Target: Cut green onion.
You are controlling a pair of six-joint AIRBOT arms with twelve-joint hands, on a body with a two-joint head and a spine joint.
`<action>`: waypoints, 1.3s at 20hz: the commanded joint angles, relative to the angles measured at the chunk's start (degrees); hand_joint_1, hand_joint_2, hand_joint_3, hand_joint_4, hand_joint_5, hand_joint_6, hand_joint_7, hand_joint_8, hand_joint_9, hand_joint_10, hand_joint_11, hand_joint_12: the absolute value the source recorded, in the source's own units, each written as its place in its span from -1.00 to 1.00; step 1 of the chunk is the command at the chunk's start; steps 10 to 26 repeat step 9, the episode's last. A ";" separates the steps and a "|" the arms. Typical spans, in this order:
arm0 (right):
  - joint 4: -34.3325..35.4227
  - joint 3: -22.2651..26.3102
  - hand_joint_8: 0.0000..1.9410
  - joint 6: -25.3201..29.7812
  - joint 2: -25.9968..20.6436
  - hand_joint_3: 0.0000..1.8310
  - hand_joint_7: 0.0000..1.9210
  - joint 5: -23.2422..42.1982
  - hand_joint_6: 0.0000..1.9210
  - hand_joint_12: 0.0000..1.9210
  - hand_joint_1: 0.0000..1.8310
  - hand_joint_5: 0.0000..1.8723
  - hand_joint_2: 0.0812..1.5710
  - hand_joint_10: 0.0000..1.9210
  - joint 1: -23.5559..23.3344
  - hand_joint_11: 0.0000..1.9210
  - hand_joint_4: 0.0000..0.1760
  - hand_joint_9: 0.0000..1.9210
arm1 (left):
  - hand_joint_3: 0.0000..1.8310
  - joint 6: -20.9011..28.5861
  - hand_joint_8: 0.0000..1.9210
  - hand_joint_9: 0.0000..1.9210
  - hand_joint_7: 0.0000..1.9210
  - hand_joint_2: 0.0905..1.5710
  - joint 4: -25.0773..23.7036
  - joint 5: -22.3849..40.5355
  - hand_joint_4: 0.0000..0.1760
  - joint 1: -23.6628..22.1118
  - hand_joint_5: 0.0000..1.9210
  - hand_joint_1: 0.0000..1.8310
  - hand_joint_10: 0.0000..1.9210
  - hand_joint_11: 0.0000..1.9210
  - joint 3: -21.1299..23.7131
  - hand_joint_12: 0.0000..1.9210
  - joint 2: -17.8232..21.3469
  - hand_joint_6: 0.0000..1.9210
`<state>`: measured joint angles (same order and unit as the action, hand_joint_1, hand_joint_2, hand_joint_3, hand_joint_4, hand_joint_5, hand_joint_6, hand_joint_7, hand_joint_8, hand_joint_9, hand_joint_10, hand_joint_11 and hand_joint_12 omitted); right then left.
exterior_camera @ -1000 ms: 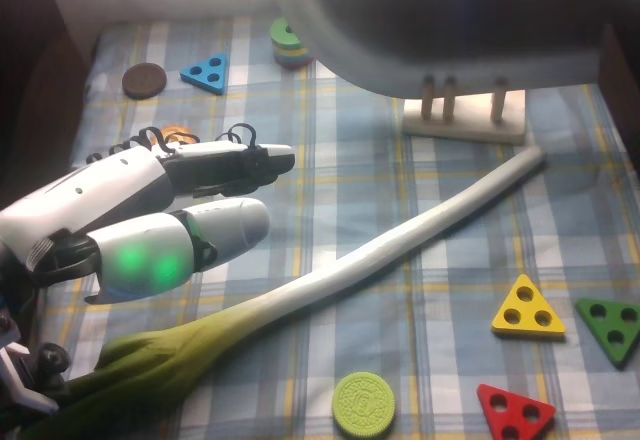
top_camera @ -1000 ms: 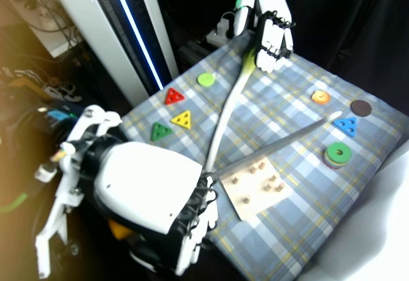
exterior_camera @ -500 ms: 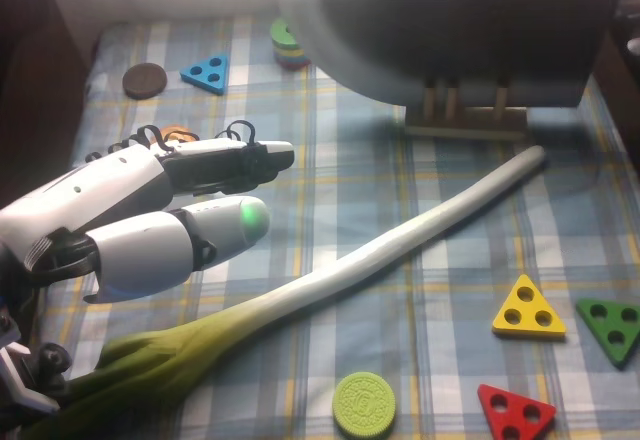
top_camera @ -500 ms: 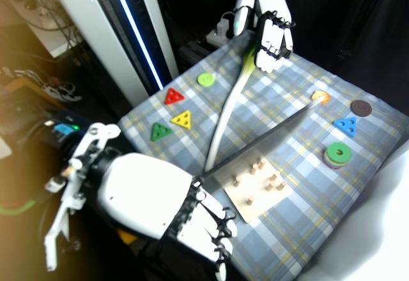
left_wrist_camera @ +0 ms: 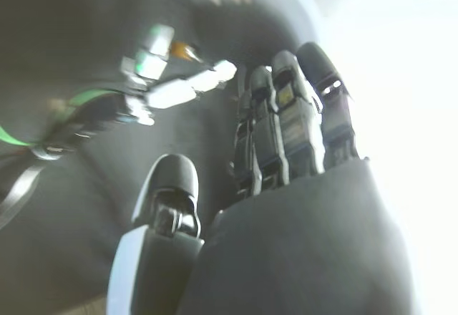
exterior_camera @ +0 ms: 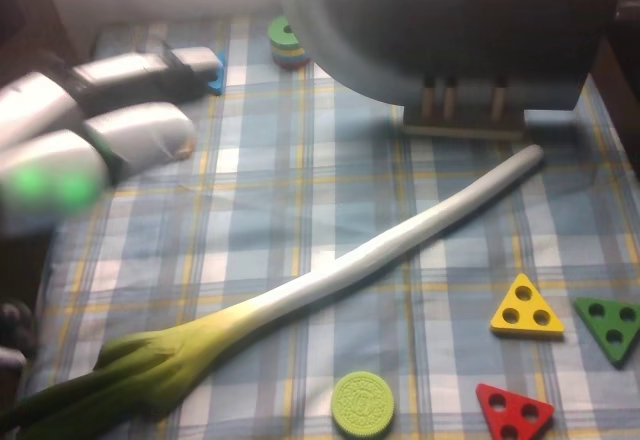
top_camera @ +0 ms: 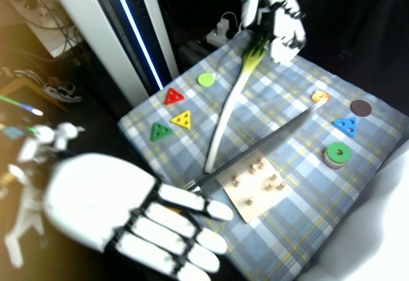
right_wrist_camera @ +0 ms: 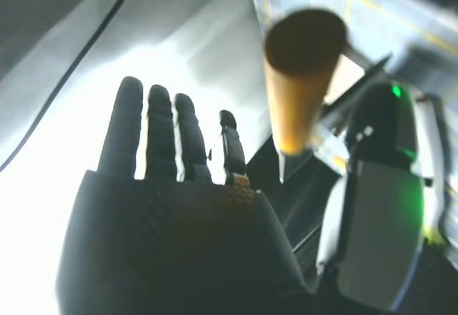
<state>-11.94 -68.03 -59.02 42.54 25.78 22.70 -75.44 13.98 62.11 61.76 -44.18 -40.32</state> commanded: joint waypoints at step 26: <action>16.22 12.46 -0.99 4.36 -6.61 -0.99 -0.98 55.85 -1.00 -1.00 -0.29 -0.99 0.17 -1.00 28.71 -1.00 0.98 -1.00 | -1.00 19.16 -0.99 -0.64 -0.67 0.24 7.12 37.27 -1.00 8.32 -0.87 -0.53 -0.97 -1.00 -2.24 -0.08 4.29 -0.99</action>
